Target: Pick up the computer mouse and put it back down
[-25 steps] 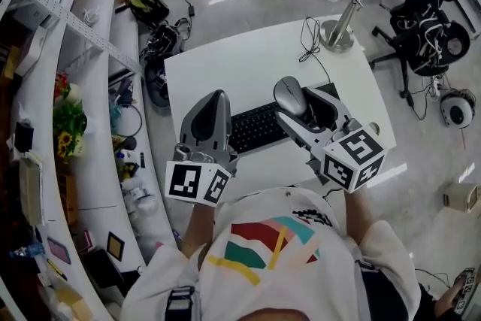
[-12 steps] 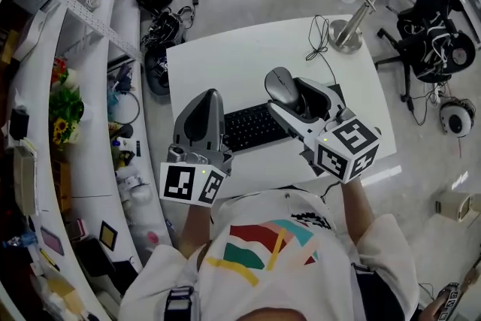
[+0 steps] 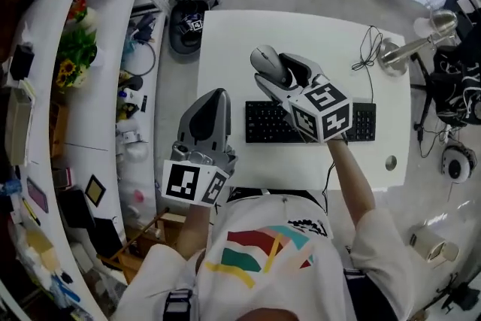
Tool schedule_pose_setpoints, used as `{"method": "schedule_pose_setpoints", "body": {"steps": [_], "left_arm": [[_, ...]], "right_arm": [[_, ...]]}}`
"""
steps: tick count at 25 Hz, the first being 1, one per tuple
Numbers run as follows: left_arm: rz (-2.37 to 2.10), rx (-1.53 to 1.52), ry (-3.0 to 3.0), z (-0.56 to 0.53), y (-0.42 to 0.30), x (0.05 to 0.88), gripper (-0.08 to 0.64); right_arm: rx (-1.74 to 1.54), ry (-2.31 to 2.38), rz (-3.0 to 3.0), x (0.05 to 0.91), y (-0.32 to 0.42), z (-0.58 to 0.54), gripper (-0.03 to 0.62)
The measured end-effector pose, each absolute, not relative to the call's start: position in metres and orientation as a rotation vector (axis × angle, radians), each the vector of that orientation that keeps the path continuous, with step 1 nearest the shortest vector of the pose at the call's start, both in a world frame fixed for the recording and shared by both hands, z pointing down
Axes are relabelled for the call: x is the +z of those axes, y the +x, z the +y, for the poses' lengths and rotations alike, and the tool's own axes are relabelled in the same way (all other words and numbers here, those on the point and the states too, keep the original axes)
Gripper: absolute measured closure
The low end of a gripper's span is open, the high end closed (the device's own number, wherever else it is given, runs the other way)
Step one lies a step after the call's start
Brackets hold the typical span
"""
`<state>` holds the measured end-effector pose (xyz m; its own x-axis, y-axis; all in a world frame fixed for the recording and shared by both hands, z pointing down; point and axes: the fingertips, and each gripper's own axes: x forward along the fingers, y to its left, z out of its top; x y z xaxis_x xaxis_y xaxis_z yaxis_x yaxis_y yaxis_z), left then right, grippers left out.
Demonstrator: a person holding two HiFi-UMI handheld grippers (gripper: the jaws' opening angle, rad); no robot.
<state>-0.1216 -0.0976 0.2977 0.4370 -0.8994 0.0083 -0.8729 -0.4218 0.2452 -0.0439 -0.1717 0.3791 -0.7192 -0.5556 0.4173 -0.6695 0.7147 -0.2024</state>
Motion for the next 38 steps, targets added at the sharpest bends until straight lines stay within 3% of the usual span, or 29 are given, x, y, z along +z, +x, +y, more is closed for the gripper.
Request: {"method": "schedule_pose_setpoints", "body": {"steps": [9,17,38], "left_arm": [[-1.712,-0.17,2.244,-0.099,-0.204,0.344,0.517],[-1.765,-0.132,2.127,-0.091,-0.241,0.368,0.517],[-1.824,-0.154,2.055,-0.067,-0.265,0.377,0.517]], "right_arm": [[0.462,0.749,-2.436,0.483,-0.148,-0.244,0.288],[0.375,0.684,-2.276,0.556,-0.185,-0.273,0.288],[0.362,0.701,-2.256,0.583,-0.204,-0.28,0.287]]}}
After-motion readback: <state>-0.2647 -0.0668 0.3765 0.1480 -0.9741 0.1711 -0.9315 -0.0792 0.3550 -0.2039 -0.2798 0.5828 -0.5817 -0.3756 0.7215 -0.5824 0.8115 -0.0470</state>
